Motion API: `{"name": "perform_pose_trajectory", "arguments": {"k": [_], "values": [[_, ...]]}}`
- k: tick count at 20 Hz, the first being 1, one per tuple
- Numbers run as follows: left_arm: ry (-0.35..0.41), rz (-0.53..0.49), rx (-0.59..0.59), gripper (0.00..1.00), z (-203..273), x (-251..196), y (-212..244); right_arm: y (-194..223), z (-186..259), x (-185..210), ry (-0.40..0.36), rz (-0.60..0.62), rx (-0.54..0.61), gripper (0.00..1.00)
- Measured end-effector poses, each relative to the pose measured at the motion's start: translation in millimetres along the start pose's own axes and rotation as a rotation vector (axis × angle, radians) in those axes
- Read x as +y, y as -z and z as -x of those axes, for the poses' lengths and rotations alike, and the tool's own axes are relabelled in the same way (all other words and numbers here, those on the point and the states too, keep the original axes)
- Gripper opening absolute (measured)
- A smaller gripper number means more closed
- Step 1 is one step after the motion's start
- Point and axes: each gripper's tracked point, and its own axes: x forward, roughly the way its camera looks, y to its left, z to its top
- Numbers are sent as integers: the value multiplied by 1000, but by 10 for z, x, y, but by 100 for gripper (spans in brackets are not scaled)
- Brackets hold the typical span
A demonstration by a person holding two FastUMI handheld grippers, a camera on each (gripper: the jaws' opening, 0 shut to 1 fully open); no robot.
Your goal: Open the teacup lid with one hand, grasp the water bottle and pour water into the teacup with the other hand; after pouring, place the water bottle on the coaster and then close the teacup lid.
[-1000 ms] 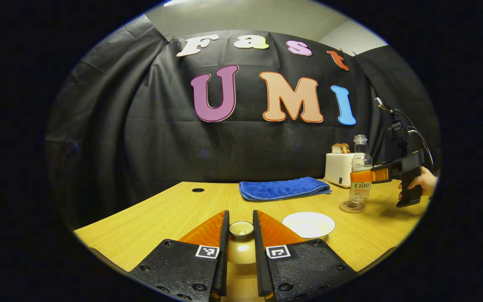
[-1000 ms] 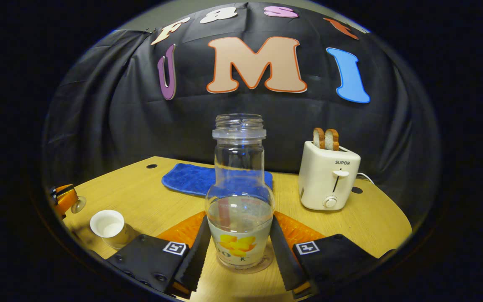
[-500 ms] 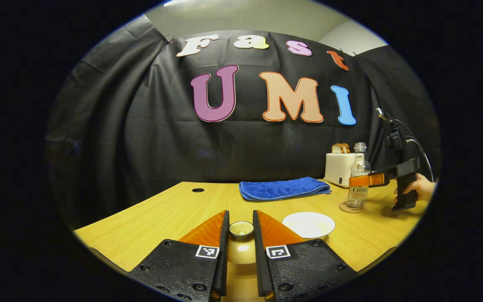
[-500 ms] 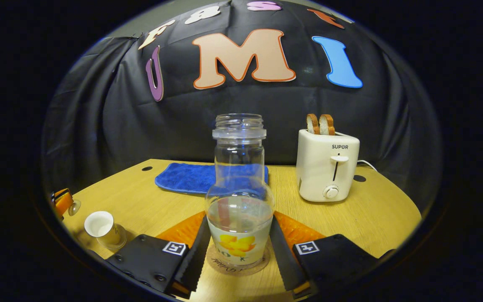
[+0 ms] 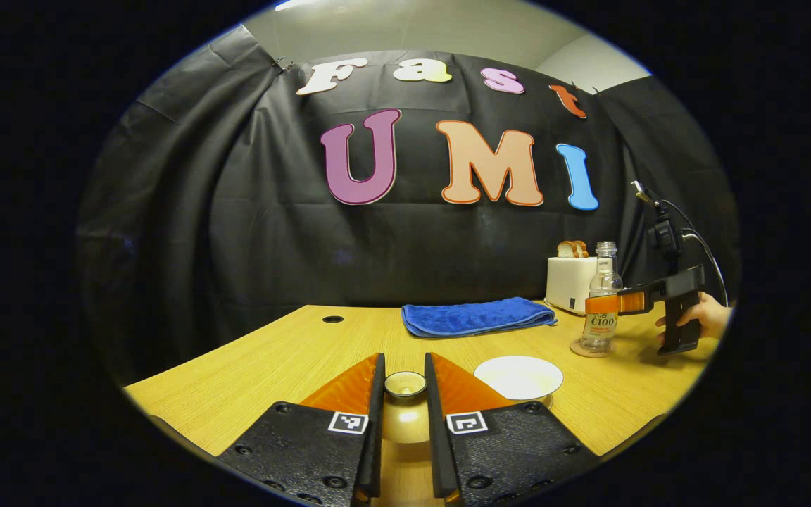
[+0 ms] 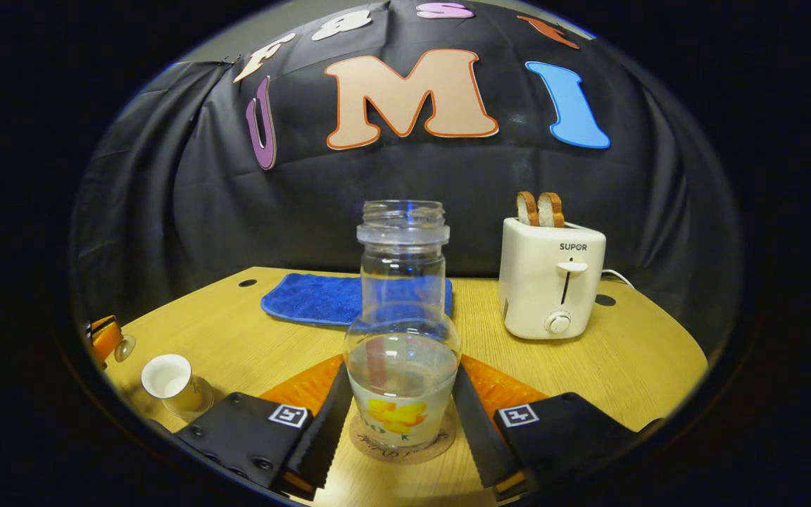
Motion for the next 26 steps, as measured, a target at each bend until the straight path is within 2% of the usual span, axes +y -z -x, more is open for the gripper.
{"name": "perform_pose_trajectory", "arguments": {"k": [5, 7, 8, 9, 10, 12, 14, 15, 17, 19, 23, 25, 26], "values": [[0, 0, 0, 26, 7, 2, 6, -33, 94, -36, 8, -9, -32, 92], [0, 0, 0, 26, -3, -3, -1, -14, 151, -33, 3, -12, -41, 84], [0, 0, 0, 26, 1, -4, -2, -13, 170, -60, 9, -12, -48, 92], [0, 0, 0, 26, -1, -5, -5, -16, 197, -80, 11, -14, -57, 84], [0, 0, -1, 26, -9, -5, -8, -16, 222, -73, 8, -13, -67, 88], [-2, 0, 0, 26, 4, -4, 3, -13, 256, -95, 11, -5, -78, 88], [-3, 0, -1, 26, 14, 7, 8, -12, 269, -85, 7, -6, -81, 84], [-4, -1, 0, 26, 11, 7, 2, -17, 270, -79, 4, -7, -82, 88], [-4, -1, 0, 26, 5, 7, -1, -26, 257, -59, -2, -9, -86, 84], [-4, -1, -1, 26, 2, -2, -2, 1, 257, -32, -3, -2, -82, 92], [-4, -1, 0, 26, 7, 0, -5, 0, 286, -46, 20, 36, -85, 84], [-4, -1, 0, 26, 7, 1, -5, -3, 300, -41, 26, 41, -87, 92], [-4, 0, 0, 26, 4, 3, -5, -34, 363, -51, 25, 37, -84, 84]]}}
